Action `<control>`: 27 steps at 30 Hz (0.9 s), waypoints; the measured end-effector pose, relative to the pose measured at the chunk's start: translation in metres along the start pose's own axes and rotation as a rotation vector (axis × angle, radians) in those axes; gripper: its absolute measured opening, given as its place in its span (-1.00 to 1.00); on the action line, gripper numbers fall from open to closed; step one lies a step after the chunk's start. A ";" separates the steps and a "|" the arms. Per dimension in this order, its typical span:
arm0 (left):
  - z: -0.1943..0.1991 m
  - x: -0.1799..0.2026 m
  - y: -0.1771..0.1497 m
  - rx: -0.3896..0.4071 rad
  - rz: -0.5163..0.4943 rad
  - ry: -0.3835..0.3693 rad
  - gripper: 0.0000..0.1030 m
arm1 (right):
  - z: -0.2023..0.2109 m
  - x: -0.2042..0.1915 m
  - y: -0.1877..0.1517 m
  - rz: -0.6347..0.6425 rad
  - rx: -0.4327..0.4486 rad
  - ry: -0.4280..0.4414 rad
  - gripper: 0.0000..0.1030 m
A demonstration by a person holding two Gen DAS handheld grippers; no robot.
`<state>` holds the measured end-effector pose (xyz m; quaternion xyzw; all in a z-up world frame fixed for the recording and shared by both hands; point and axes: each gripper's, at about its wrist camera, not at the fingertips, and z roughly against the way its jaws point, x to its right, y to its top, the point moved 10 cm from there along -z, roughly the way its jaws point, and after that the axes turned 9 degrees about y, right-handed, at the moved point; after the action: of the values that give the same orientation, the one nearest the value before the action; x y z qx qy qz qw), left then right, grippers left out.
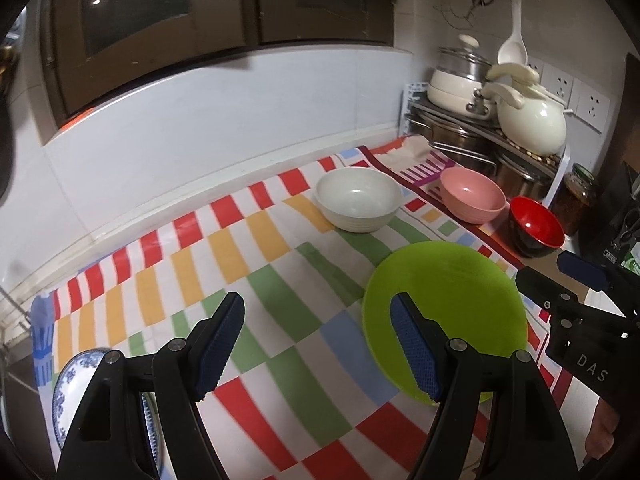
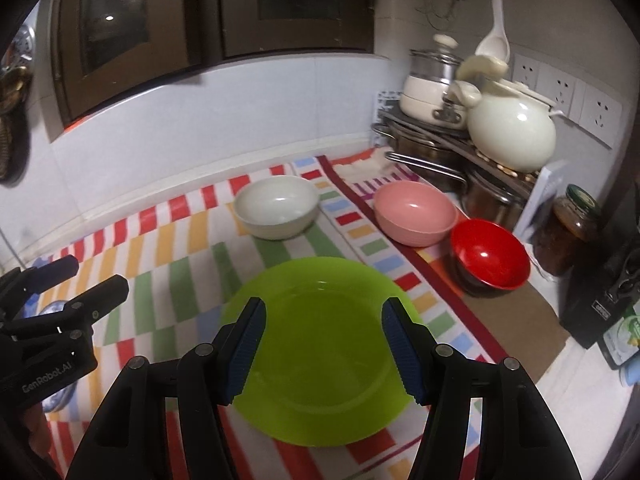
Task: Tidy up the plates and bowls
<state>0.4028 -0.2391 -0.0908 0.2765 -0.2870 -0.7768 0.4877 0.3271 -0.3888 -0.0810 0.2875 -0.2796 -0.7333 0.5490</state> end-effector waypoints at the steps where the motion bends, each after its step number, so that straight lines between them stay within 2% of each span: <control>1: -0.004 0.004 0.001 -0.007 -0.002 -0.004 0.46 | -0.002 0.005 0.000 -0.003 -0.001 -0.008 0.19; 15: -0.061 0.048 -0.010 -0.128 -0.035 -0.018 0.46 | -0.047 0.066 -0.010 -0.073 -0.078 -0.050 0.19; 27: -0.106 0.073 -0.047 -0.263 -0.111 -0.028 0.45 | -0.085 0.102 -0.042 -0.128 -0.181 -0.084 0.19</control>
<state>0.4225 -0.3079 -0.2076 0.2147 -0.1735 -0.8372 0.4721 0.3383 -0.4852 -0.1812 0.2230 -0.2163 -0.8006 0.5124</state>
